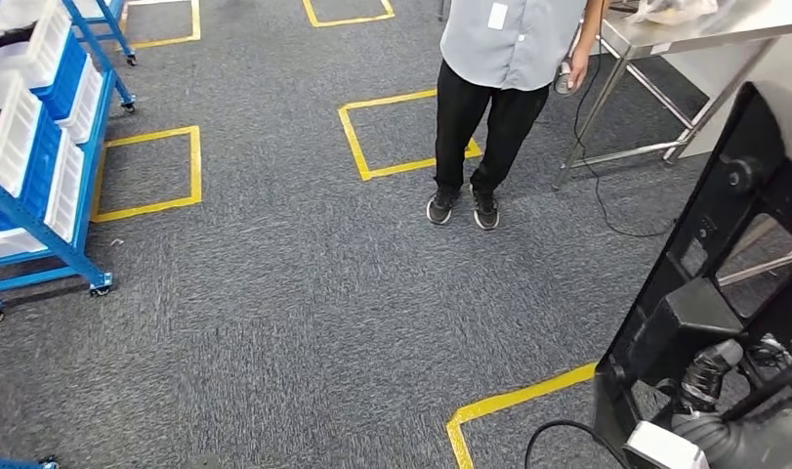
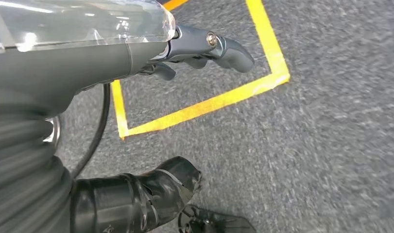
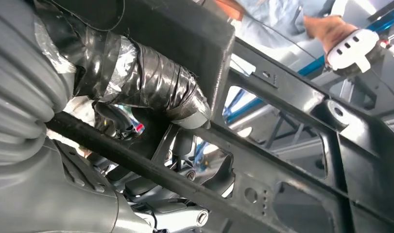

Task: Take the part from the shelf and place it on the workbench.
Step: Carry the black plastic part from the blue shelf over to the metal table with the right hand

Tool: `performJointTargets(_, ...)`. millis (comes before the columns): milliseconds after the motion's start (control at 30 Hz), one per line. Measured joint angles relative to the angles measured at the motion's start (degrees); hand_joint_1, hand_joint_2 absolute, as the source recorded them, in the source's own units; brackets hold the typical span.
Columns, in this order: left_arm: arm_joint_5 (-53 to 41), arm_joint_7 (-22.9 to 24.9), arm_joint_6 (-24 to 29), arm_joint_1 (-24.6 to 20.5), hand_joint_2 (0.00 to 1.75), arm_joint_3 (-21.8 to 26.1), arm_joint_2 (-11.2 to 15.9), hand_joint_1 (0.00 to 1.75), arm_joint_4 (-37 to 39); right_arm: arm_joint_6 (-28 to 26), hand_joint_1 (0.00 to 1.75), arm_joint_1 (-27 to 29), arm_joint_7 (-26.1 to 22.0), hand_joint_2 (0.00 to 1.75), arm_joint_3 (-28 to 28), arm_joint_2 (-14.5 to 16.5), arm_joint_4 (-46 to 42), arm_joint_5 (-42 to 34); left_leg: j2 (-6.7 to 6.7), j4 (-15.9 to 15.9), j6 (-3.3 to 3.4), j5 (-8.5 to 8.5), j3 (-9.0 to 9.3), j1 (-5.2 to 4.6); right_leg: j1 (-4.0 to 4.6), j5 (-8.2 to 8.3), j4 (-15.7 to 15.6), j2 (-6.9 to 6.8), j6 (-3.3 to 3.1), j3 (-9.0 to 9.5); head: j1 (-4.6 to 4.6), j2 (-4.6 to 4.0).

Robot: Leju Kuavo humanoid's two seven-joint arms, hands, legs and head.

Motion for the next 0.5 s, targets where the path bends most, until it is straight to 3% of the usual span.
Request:
performJointTargets(33,0.00,-0.11,-0.03,0.07,1.75,0.00,0.01,0.00,-0.01,0.00,1.75,-0.08,0.09,1.75,-0.01,-0.10,0.06,-0.01,0.71,-0.09,0.23,0.05,-0.01,-0.08,0.01,-1.83,3.22,-1.90,0.18,-1.48,0.02,0.00)
performJointTargets(67,0.00,-0.24,-0.07,0.17,1.75,0.00,0.00,0.00,-0.01,0.00,1.75,-0.15,0.16,1.75,-0.01,-0.18,0.14,-0.02,1.45,-0.08,0.36,0.04,-0.07,-0.16,-0.07,-3.66,7.04,-2.90,0.37,-3.29,0.03,0.00)
performJointTargets(100,0.00,-0.39,-0.10,0.27,1.75,0.00,0.00,0.00,-0.01,0.00,1.75,-0.14,0.21,1.75,-0.01,-0.21,0.21,-0.02,2.23,-0.05,0.39,0.00,-0.14,-0.23,-0.18,-4.87,10.31,-3.30,0.54,-4.85,0.03,0.01)
performJointTargets(133,0.00,-0.56,-0.13,0.32,1.75,0.00,0.00,0.00,-0.01,0.00,1.75,-0.08,0.26,1.75,-0.01,-0.23,0.27,0.00,2.99,-0.03,0.40,-0.05,-0.16,-0.27,-0.27,-5.06,11.95,-3.47,0.65,-5.61,0.03,0.01)
performJointTargets(167,0.01,-0.69,-0.15,0.32,1.75,0.00,0.00,0.00,-0.01,0.00,1.75,-0.05,0.27,1.75,-0.01,-0.25,0.31,0.03,3.72,0.00,0.36,-0.12,-0.14,-0.29,-0.32,-4.15,11.33,-3.65,0.70,-5.21,0.03,0.01)
performJointTargets(200,0.02,-0.80,-0.19,0.28,1.75,0.00,-0.01,0.00,-0.01,0.00,1.75,-0.05,0.28,1.75,-0.01,-0.26,0.32,0.07,4.36,0.03,0.29,-0.22,-0.06,-0.30,-0.32,-2.42,8.46,-4.05,0.64,-3.64,0.03,0.01)
performJointTargets(267,0.02,-0.97,-0.26,0.23,1.75,0.00,-0.03,0.00,0.00,0.00,1.75,-0.09,0.28,1.75,-0.01,-0.27,0.33,0.13,5.53,0.12,-0.05,-0.52,0.27,-0.45,0.05,0.73,0.29,-6.35,0.14,0.80,0.03,-0.01)
performJointTargets(333,0.02,-1.11,-0.30,0.23,1.75,0.00,-0.05,0.00,0.01,-0.01,1.75,-0.11,0.31,1.75,-0.01,-0.28,0.31,0.16,6.52,0.16,-0.61,-0.79,0.55,-0.63,0.62,1.64,-3.87,-7.78,-0.54,2.81,0.03,-0.01)
performJointTargets(433,0.02,-1.30,-0.35,0.10,1.75,0.00,-0.07,0.00,0.00,-0.02,1.75,0.08,0.32,1.75,-0.02,-0.31,0.25,0.21,7.51,0.18,-1.58,-1.15,0.99,-0.65,0.65,1.90,-4.37,-6.06,-1.38,2.69,0.01,0.00)
performJointTargets(500,0.03,-1.43,-0.38,0.06,1.75,0.00,-0.06,0.00,-0.01,-0.03,1.75,0.13,0.32,1.75,-0.03,-0.31,0.22,0.28,5.18,2.97,-2.15,-3.24,0.05,-0.50,0.21,2.42,-5.00,-4.79,-2.01,2.99,-0.06,-0.01)
